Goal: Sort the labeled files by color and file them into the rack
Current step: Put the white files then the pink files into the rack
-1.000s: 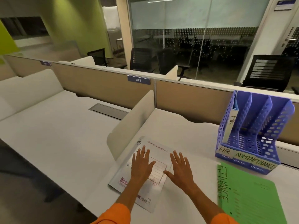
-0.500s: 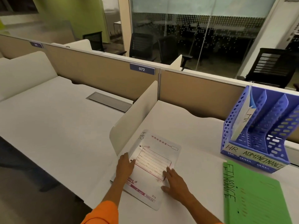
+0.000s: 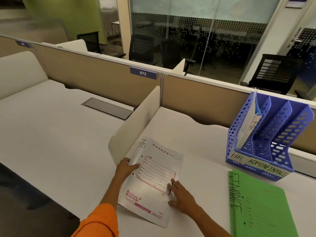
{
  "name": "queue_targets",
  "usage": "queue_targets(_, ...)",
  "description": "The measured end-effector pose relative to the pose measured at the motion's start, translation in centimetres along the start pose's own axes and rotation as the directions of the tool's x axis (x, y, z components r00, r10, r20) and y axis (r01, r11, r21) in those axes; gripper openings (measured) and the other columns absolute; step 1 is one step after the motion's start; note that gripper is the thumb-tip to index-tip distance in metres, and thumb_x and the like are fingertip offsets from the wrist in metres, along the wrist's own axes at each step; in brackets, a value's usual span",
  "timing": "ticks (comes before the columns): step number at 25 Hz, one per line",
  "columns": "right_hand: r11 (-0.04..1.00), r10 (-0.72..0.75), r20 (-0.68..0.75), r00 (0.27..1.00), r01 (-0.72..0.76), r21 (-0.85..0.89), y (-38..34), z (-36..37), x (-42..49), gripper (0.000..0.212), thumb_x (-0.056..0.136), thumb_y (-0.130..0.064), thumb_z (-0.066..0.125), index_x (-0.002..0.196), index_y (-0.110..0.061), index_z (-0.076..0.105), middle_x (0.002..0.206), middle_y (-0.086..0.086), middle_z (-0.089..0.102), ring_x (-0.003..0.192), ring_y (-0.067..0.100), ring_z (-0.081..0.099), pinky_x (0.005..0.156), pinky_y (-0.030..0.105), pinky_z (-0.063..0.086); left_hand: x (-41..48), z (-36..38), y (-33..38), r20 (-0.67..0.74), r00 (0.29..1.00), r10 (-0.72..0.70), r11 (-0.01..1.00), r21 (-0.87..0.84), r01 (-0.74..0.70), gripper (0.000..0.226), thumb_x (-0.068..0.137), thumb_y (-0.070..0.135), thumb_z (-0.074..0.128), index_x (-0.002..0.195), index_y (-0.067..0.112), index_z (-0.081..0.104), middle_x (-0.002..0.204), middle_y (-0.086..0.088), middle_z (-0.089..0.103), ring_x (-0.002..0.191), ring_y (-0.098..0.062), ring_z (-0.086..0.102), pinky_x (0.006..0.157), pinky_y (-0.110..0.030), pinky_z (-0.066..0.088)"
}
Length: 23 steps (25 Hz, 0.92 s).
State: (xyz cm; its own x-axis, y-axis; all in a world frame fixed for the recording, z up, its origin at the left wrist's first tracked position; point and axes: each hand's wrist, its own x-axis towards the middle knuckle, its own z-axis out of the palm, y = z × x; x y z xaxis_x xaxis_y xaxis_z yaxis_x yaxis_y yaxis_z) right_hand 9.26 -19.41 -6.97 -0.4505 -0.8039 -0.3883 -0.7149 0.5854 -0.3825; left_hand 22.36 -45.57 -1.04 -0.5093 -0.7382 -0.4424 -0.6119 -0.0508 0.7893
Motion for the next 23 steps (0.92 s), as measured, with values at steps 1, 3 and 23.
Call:
queue_targets(1, 1.0, -0.001, 0.001, 1.0, 0.001, 0.005, 0.1, 0.0, -0.1, 0.079, 0.089, -0.044, 0.061, 0.154, -0.03, 0.018, 0.166, -0.007, 0.003, 0.152, 0.015, 0.003, 0.119, 0.038, 0.027, -0.1, -0.1, 0.3, 0.018, 1.0, 0.013, 1.0, 0.0, -0.013, 0.061, 0.077, 0.035, 0.082, 0.124, 0.012, 0.051, 0.117, -0.008, 0.058, 0.098, -0.025, 0.063, 0.076, -0.03, 0.051)
queue_targets(3, 0.999, -0.005, -0.003, 1.0, 0.005, 0.041, 0.2, -0.2, -0.3, 0.077, 0.089, -0.042, 0.062, 0.153, -0.031, 0.021, 0.165, -0.006, 0.005, 0.152, 0.016, 0.006, 0.119, 0.038, 0.026, -0.6, -0.5, 1.0, 0.055, 0.997, 0.062, 0.998, -0.026, -0.061, 0.055, 0.075, 0.032, 0.083, 0.117, 0.014, 0.052, 0.114, -0.005, 0.06, 0.091, -0.019, 0.064, 0.067, -0.025, 0.051)
queue_targets(23, 0.324, 0.441, -0.289, 0.85, 0.149, 0.934, 13.7, -15.6, -9.6, 0.022, 0.096, -0.012, 0.059, 0.117, -0.009, 0.064, 0.11, 0.008, 0.073, 0.1, 0.024, 0.069, 0.089, 0.04, 0.056, -15.2, 12.2, 12.5, 0.37, 0.843, 0.39, 0.9, -0.347, -0.265, 0.057, 0.07, 0.041, 0.087, 0.12, 0.023, 0.066, 0.114, -0.002, 0.074, 0.101, -0.026, 0.073, 0.081, -0.047, 0.061)
